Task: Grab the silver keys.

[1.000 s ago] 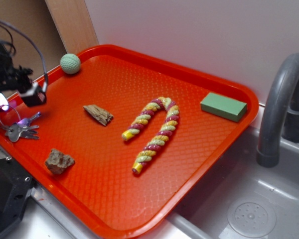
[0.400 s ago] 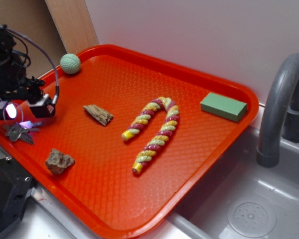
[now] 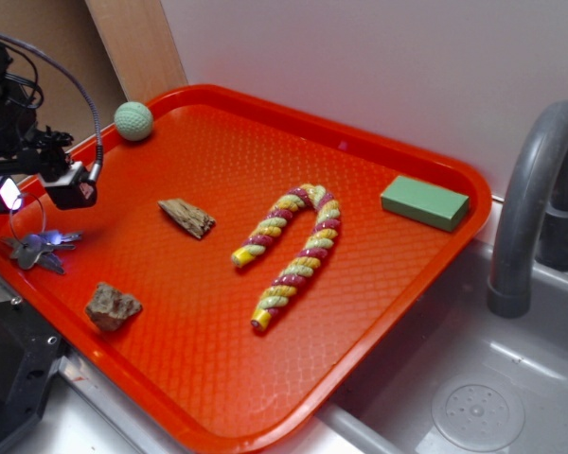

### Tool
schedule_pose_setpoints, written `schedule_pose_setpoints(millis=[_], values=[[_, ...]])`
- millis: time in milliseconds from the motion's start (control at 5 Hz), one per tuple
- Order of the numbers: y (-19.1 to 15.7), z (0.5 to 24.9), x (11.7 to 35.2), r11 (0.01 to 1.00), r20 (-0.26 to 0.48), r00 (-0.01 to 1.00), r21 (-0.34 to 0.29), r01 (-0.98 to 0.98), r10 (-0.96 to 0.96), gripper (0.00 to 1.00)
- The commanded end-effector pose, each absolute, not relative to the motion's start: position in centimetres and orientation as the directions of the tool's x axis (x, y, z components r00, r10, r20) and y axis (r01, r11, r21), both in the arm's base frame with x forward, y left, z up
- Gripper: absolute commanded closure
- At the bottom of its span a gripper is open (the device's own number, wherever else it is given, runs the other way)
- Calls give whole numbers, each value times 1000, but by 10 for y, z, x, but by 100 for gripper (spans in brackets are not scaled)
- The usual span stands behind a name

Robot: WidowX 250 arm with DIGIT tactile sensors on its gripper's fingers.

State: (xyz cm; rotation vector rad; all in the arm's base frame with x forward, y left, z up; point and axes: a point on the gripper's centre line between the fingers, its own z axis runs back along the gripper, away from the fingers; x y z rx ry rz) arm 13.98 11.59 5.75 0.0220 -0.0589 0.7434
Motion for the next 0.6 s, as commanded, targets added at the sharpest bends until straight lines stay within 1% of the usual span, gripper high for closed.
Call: schedule_pose_setpoints(millis=[0,200,400], values=[[121,43,144,739,70,742,66,-671,667,0],[121,37,142,734,58,740,90,-673,671,22],[116,40,147,747,63,750,74,-661,658,100]])
